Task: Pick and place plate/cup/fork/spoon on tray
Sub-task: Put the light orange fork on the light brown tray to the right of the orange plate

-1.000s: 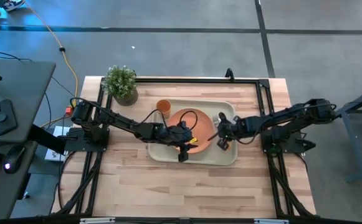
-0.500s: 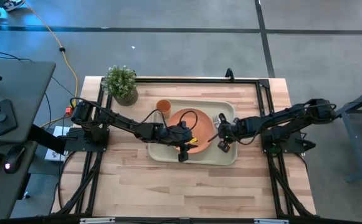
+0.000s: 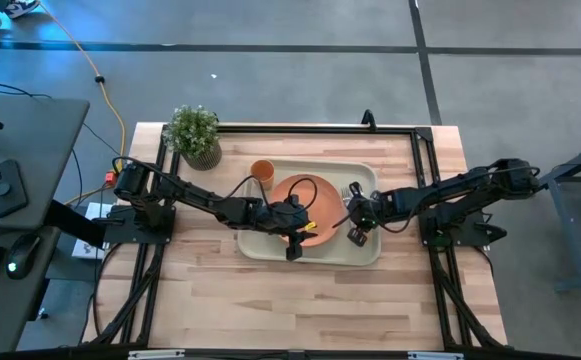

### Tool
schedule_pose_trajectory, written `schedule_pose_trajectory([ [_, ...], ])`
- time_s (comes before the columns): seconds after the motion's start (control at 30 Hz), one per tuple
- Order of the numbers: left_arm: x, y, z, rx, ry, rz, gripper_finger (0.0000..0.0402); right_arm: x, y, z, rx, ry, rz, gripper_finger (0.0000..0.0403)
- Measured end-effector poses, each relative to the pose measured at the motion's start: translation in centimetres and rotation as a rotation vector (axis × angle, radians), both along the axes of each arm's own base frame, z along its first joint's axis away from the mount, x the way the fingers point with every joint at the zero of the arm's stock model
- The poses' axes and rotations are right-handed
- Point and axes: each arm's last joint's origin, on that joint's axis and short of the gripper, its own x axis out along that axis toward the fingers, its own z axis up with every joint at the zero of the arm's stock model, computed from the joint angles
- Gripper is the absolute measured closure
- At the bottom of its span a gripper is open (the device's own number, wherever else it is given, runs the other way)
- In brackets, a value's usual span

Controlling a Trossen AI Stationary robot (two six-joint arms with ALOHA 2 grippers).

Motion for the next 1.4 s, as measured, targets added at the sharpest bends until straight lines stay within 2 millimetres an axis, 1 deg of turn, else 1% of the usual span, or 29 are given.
schedule_pose_trajectory([
  [0.2,0.0,0.0,0.0,0.000,0.001,0.000,0.0289,0.0,0.0,0.0,-0.005,-0.003,0.006,0.0403],
  [0.4,-0.1,0.0,-0.2,0.003,0.025,-0.001,0.0289,-0.1,0.7,0.0,-0.047,0.003,0.023,0.0403],
  [0.7,-0.1,0.0,-0.2,0.003,0.030,-0.001,0.0289,-0.1,1.3,0.0,-0.046,-0.009,0.027,0.0403],
  [0.87,-0.1,0.0,-0.2,-0.006,0.029,0.004,0.0289,0.0,1.1,0.0,-0.053,-0.011,0.020,0.0403],
  [1.1,-0.2,-0.5,-0.2,-0.011,0.029,-0.005,0.0289,1.0,1.1,-1.0,-0.092,-0.021,0.028,0.0403],
  [1.23,-0.2,-0.5,-0.2,-0.011,0.030,-0.004,0.0289,1.2,1.0,-1.0,-0.117,-0.038,0.031,0.0403],
  [1.4,-0.2,-0.4,-0.2,-0.006,0.028,-0.006,0.0289,1.1,0.3,-1.0,-0.121,-0.025,0.018,0.0403],
])
